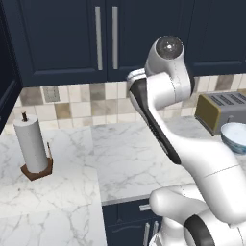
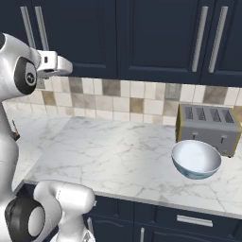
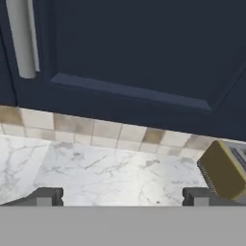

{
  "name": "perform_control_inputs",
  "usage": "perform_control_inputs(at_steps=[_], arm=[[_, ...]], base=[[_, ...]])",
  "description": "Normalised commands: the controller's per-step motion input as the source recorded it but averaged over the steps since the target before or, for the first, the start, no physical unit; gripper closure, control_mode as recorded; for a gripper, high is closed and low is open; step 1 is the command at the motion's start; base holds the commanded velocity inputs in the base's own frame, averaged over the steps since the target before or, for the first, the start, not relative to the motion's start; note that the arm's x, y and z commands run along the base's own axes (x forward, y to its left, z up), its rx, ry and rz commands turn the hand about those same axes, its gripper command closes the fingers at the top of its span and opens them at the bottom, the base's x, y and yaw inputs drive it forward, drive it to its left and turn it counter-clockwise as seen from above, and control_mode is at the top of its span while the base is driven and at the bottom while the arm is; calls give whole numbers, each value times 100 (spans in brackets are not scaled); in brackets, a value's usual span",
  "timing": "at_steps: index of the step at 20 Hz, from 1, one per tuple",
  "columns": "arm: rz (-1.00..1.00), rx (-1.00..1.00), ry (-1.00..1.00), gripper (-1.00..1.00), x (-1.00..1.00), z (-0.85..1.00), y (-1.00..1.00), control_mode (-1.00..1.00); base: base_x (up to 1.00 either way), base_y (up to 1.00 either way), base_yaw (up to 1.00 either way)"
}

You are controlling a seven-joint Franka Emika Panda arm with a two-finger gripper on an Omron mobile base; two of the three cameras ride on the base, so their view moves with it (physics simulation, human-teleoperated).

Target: Open the cabinet and setup a tea strainer by placing it in the bowl upright.

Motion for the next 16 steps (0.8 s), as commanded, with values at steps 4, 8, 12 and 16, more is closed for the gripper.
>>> perform_control_inputs(at_steps=[4, 8, 12, 16], arm=[[0, 14, -16, -100, -2, 65, 35, -100], [0, 16, -18, -100, 0, 56, 48, -100], [2, 12, -2, -100, 2, 38, 34, -100], [9, 8, 8, -100, 9, 6, 38, -100]], base=[[0, 0, 0], [0, 0, 0], [0, 0, 0], [0, 0, 0]])
